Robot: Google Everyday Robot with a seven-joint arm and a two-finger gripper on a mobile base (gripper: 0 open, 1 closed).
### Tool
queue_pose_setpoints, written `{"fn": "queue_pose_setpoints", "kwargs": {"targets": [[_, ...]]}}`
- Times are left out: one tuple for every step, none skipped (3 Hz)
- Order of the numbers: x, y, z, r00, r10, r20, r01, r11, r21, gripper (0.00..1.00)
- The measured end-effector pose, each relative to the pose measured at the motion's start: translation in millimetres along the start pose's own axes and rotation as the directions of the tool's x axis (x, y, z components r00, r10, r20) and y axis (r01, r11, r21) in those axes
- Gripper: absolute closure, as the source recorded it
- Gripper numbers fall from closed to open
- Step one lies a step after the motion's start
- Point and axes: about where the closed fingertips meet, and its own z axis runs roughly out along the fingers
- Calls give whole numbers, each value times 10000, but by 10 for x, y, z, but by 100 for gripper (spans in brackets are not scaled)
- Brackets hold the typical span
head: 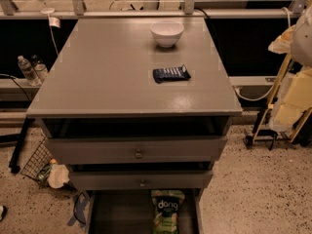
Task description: Pick green rice chip bag from bottom drawer and place on counter
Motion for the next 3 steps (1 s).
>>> {"fn": "queue_pose_setpoints", "kwargs": {"targets": [[0,0,0,10000,0,0,0,10000,0,0],[0,157,173,9962,868,24,-868,9962,36,0],[-8,451,555,9667,2554,168,-2554,9668,-21,0]]}}
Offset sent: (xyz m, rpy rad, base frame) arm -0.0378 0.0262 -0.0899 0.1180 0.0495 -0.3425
